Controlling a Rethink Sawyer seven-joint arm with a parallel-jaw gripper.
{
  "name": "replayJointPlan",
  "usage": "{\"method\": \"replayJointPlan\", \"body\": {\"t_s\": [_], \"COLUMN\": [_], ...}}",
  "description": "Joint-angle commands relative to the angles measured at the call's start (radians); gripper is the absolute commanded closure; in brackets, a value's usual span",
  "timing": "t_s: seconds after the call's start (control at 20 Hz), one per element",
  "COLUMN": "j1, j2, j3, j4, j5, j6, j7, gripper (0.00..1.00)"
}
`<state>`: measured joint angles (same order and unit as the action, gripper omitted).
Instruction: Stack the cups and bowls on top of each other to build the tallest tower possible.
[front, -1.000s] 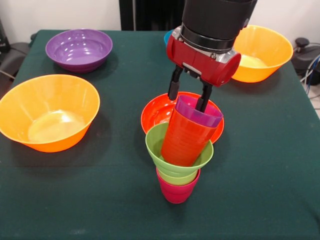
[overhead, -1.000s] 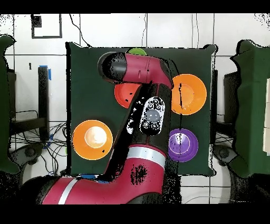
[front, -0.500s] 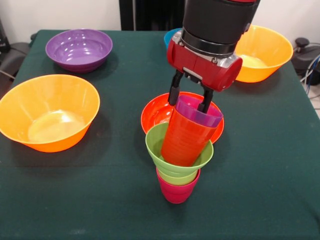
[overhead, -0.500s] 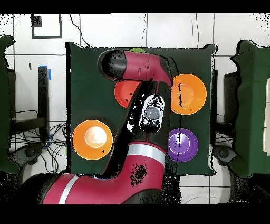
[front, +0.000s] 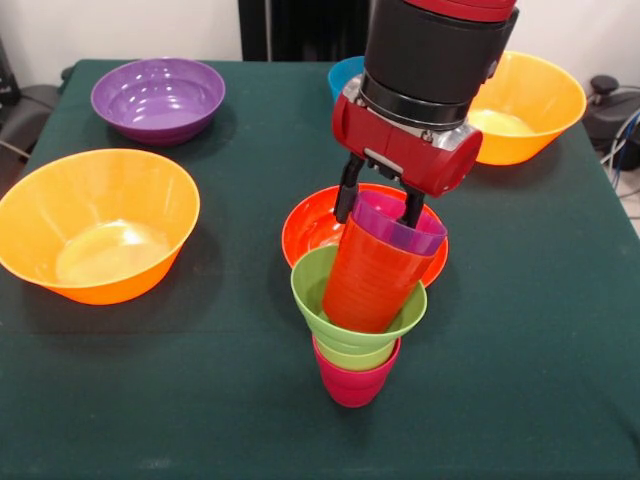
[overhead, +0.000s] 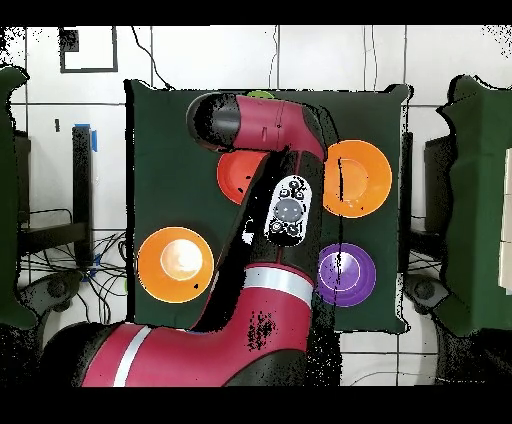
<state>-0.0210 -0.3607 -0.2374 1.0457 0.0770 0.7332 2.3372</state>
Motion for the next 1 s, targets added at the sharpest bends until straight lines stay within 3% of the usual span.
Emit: {"method": "replayJointPlan", "body": {"t_s": [0.05, 1.0], "j1": [-0.012, -0.019], "j2": [0.011, 0.013], "j3": [0.072, 0.059], "j4": [0.001, -0.048], "j5": [-0.041, -0.049], "j6": [-0.032, 0.023], "j7": [-0.005, -0.028], "gripper": [0.00, 0.00]}}
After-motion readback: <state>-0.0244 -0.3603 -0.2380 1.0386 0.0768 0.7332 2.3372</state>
